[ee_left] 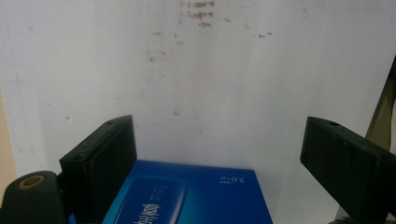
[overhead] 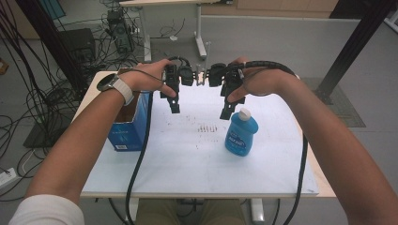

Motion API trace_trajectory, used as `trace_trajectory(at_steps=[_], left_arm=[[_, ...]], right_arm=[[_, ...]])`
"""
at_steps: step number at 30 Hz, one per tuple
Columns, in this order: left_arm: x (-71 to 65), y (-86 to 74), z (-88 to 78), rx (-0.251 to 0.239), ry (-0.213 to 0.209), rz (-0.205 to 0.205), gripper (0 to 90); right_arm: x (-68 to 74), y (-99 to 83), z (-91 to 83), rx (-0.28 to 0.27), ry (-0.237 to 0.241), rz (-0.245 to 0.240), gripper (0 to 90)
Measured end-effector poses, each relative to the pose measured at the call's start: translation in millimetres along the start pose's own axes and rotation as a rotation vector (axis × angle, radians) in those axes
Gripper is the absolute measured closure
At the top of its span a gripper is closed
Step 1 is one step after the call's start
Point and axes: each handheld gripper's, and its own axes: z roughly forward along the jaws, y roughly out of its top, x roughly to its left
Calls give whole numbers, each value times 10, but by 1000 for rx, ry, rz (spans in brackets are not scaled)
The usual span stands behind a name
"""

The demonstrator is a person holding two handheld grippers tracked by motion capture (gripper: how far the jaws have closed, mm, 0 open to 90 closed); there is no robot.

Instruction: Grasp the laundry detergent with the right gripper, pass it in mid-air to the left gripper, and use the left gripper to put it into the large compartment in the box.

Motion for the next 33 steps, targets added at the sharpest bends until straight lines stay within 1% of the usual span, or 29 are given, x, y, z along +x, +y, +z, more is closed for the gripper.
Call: trace_trajectory(at_steps=[3, 4, 5, 6, 10, 11, 12, 13, 14, 15, 17, 18, 21, 22, 24, 27, 33], left_arm=[[4, -4, -3, 4, -2, 3, 110], [4, -9, 2, -4, 1, 0, 110], [6, -8, -6, 5, -3, -1, 110], [-6, -12, -4, 0, -4, -16, 110], [-4, -15, -7, 1, -2, -16, 110], [1, -15, -10, 7, -1, -7, 110], [0, -15, -9, 7, 0, -7, 110], [-6, -15, -5, 1, 0, -16, 111], [0, -14, -9, 9, 1, -5, 110], [-8, -13, -6, 1, 0, -16, 110], [-5, -9, -8, 6, 2, -6, 110], [-12, -7, -4, 1, 1, -12, 110], [-14, -1, -3, 3, 1, -11, 110], [-10, 0, -5, 9, 0, -4, 110], [-17, 1, -1, 4, 1, -14, 110], [-13, -1, -5, 8, 4, -4, 110], [-13, -5, 1, 4, 7, -4, 110]], right_arm=[[10, -1, -10, 4, -2, 10, 109], [14, -3, -20, 3, -3, 12, 109], [14, -3, -20, 3, -3, 12, 109], [11, -9, -30, 3, -6, 12, 109], [13, -18, -44, -2, -9, 19, 109], [14, -21, -48, -3, -8, 17, 109], [19, -22, -52, -5, -10, 19, 109], [21, -24, -55, -7, -9, 18, 109], [27, -30, -63, -7, -11, 19, 109], [27, -30, -63, -7, -11, 19, 109], [34, -46, -82, -15, -14, 22, 109], [34, -46, -82, -15, -14, 22, 109], [43, -63, -99, -18, -16, 27, 108], [46, -67, -103, -19, -16, 27, 109], [52, -83, -124, -24, -19, 30, 107], [56, -97, -141, -28, -22, 33, 103], [84, -148, -188, -41, -32, 40, 95]])
